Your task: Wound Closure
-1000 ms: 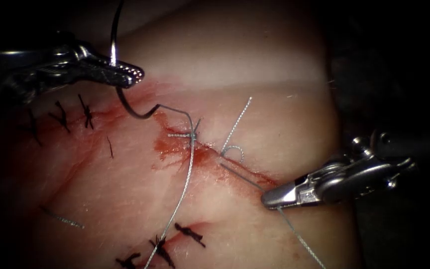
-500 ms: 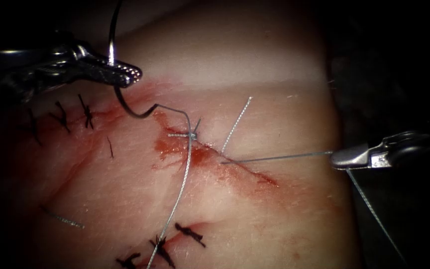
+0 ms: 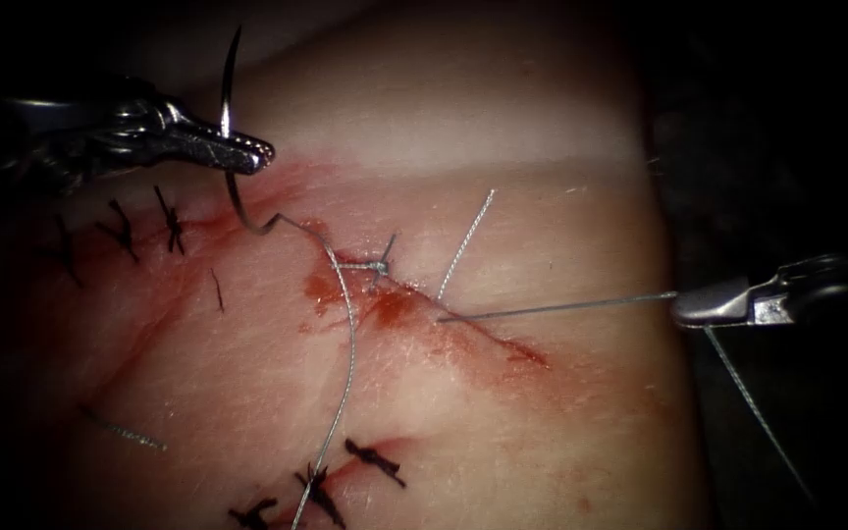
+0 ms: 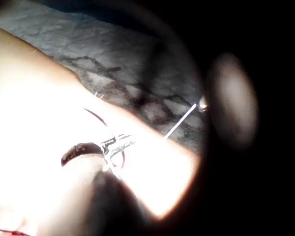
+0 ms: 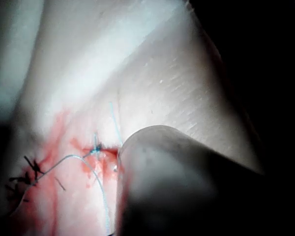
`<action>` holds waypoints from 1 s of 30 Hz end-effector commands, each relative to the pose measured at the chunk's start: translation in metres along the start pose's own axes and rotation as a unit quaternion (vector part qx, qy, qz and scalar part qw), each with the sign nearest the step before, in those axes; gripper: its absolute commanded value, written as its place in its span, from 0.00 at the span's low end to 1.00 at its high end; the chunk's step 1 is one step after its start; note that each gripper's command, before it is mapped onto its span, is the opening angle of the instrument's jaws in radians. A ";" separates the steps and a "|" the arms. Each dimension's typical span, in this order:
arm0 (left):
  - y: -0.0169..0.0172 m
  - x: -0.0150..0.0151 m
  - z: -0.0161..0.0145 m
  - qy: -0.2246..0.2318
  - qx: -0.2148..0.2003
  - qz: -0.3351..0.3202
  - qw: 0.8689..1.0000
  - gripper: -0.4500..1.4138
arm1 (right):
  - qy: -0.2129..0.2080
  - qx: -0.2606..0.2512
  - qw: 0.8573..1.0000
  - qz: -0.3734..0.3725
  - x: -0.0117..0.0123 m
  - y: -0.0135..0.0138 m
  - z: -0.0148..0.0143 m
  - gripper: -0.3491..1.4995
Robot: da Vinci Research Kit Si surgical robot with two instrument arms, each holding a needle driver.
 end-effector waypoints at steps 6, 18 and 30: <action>-0.0014 -0.0002 -0.0002 -0.003 0.021 -0.011 1.000 0.00 | 0.002 0.001 1.000 -0.006 -0.0005 0.0000 0.0007 0.00; -0.0025 -0.0008 -0.0006 -0.016 0.046 -0.010 0.999 0.00 | 0.003 0.004 1.000 -0.019 -0.0011 -0.0002 0.0005 0.00; -0.0025 -0.0021 -0.0072 -0.250 0.290 0.114 0.917 0.00 | 0.111 0.061 0.985 -0.121 -0.0004 -0.0008 0.0021 0.84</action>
